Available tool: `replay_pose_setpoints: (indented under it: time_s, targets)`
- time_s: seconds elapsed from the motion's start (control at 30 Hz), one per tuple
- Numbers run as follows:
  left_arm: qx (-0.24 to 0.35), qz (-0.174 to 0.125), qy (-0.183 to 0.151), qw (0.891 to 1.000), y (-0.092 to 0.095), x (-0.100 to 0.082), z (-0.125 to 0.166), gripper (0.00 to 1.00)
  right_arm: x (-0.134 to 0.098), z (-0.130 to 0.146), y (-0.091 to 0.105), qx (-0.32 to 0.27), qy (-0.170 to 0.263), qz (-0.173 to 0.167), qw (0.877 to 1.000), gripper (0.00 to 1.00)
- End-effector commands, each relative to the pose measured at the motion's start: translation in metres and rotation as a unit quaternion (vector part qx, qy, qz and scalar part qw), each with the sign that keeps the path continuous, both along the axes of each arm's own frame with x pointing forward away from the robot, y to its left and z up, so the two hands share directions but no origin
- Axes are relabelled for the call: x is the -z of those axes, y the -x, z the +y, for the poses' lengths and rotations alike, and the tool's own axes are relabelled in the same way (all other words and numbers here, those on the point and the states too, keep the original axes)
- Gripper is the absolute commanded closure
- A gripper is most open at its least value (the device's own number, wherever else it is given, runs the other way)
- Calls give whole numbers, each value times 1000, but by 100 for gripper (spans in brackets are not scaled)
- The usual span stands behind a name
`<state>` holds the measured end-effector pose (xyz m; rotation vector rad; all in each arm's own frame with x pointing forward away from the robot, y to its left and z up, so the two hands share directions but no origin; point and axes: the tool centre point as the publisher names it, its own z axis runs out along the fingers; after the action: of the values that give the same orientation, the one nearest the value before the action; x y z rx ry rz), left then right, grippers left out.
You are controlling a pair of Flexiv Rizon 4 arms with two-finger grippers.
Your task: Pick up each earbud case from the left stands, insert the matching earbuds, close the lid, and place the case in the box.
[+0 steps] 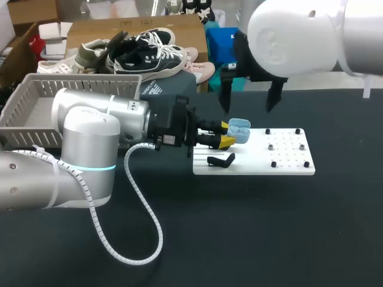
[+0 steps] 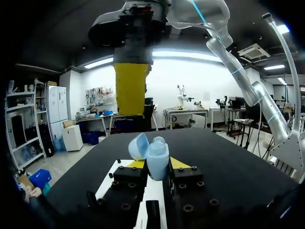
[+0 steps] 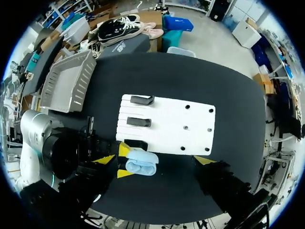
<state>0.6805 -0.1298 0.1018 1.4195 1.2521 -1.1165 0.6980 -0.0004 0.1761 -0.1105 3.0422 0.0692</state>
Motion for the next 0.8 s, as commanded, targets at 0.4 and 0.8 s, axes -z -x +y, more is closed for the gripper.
replay_pose_setpoints:
  time_s: [0.4, 0.8]
  targets:
    - [-1, -1, 1, 1000, 0, 0, 0, 100, 20, -25, -26, 99, 14, -4, 995, 0]
    - [-1, -1, 1, 1000, 0, 0, 0, 100, 39, -27, -20, 96, 15, 22, 995, 0]
